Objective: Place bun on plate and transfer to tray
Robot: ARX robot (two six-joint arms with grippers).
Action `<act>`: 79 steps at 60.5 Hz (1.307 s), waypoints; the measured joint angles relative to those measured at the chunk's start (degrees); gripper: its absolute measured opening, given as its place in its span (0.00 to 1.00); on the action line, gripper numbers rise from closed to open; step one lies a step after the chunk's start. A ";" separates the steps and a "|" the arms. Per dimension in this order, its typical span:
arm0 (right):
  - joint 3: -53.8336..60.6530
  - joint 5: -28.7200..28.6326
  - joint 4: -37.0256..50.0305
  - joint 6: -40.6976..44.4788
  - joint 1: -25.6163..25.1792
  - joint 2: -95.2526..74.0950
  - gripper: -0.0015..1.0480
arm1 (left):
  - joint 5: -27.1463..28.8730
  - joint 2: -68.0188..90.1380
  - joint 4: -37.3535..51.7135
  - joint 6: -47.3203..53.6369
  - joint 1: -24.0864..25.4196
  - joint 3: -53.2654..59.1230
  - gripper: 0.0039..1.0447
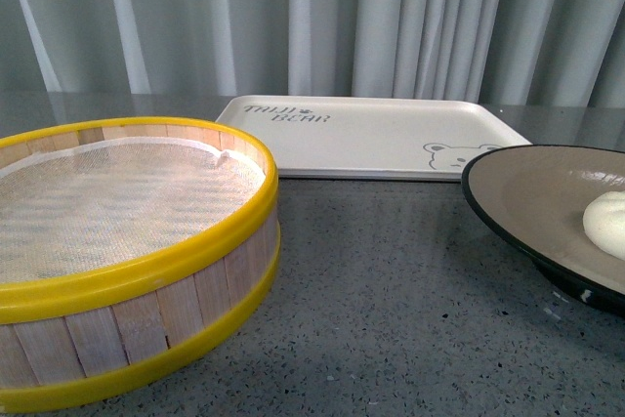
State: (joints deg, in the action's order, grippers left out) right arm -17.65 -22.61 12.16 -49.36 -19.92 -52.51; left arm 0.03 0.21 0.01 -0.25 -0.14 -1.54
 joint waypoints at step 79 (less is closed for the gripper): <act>1.77 -1.86 6.21 -18.82 8.57 -1.14 0.02 | 0.00 0.00 0.00 0.00 0.00 0.00 0.94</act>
State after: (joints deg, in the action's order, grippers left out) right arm -15.88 -24.47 18.37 -68.18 -11.35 -53.65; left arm 0.03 0.21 0.01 -0.25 -0.14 -1.54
